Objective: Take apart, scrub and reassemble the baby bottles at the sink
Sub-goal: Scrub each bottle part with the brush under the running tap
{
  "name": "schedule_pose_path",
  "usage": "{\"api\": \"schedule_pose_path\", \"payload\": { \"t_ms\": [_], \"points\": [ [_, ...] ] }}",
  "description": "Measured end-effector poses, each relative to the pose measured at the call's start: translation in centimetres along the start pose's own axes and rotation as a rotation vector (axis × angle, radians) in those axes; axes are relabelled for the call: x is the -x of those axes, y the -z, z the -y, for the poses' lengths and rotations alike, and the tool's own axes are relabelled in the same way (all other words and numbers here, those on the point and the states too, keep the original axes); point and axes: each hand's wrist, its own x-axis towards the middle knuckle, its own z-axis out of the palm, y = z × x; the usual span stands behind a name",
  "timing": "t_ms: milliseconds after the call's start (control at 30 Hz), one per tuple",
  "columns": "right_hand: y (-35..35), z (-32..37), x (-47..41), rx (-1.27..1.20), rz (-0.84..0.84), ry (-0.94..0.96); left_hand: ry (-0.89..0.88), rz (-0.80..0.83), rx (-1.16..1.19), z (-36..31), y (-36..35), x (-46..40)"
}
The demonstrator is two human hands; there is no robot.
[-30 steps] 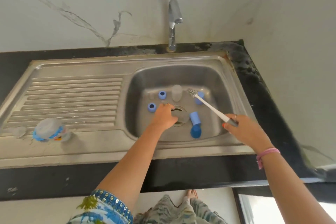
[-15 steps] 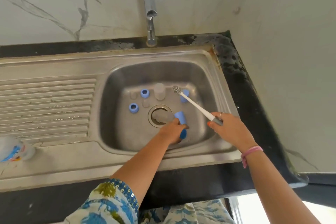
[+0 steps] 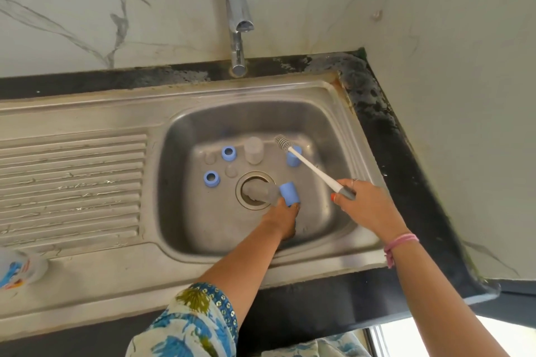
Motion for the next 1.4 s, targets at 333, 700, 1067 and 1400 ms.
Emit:
{"api": "schedule_pose_path", "payload": {
  "t_ms": [333,700,1067,1400],
  "points": [
    [0.4,3.2,-0.2,-0.197,-0.074,-0.013,0.045,-0.354,0.499,3.8,8.8,2.2],
    [0.7,5.7,-2.1,-0.29,-0.164,0.044,0.046,-0.641,0.496,5.1,24.2,1.6],
    [0.3,5.9,-4.4,-0.242,-0.166,0.047,0.194,-0.486,0.828,8.0,26.4,-0.3],
    [0.3,6.2,-3.3,-0.258,-0.161,0.097,0.239,-0.588,1.802,9.4,21.0,-1.2]
  ]
}}
